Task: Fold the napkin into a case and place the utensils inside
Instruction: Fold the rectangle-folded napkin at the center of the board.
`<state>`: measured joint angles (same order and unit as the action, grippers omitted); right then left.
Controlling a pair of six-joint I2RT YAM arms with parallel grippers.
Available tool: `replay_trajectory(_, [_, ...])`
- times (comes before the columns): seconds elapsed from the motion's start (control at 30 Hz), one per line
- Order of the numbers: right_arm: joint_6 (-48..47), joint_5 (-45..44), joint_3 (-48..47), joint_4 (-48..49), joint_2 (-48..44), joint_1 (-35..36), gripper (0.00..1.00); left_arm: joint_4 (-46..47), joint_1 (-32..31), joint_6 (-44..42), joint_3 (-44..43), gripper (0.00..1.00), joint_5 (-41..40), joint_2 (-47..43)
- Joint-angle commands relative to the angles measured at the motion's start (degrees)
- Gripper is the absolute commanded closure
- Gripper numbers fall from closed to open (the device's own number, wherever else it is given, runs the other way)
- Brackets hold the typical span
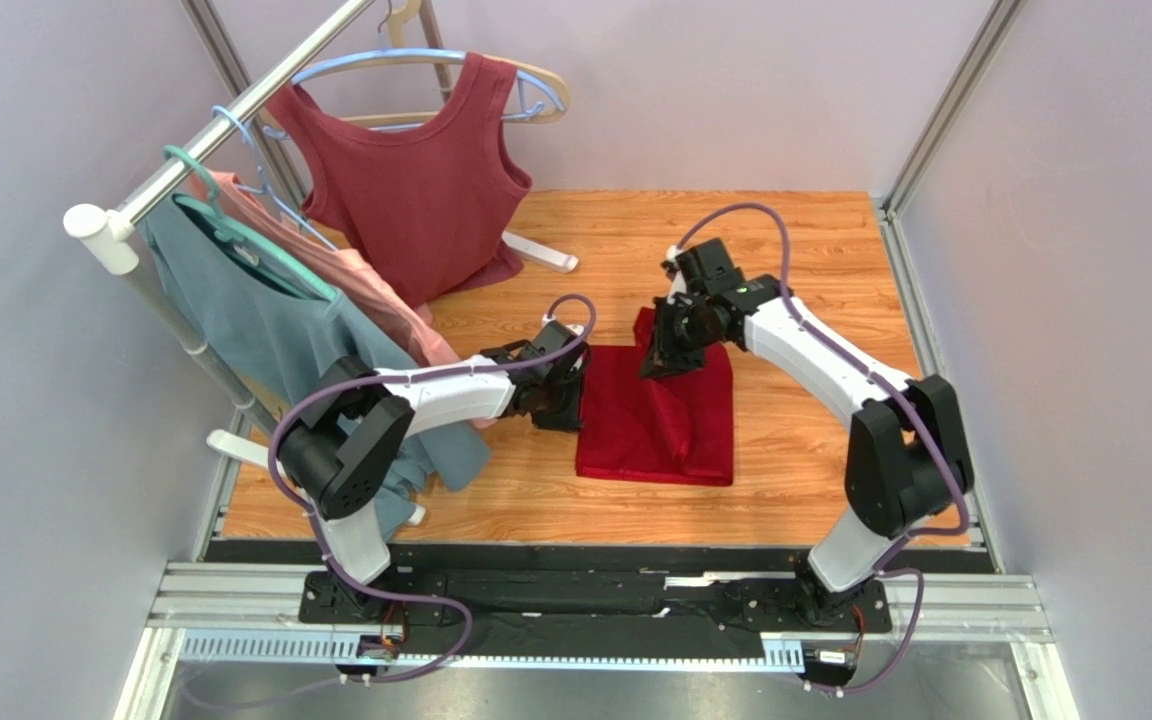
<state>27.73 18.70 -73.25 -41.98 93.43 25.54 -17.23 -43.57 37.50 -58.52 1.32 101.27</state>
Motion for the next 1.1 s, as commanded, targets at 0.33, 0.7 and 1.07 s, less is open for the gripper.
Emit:
replay_trajectory(0.33, [8.3,0.0,-2.8,10.9,10.6,5.6,1.00,2.0,-0.5,2.0,5.9,1.00,0.2,0.2])
replay_trajectory(0.7, [14.5,-4.1,-2.0,11.0,12.8,5.6,1.00,2.4,-0.5,2.8,7.1,1.00,0.2,-1.1])
replay_trajectory(1.07, [13.1,-10.0,1.1,7.6,11.5,5.6,1.00,1.3,-0.5,2.1,6.3,1.00,-0.1,-1.3])
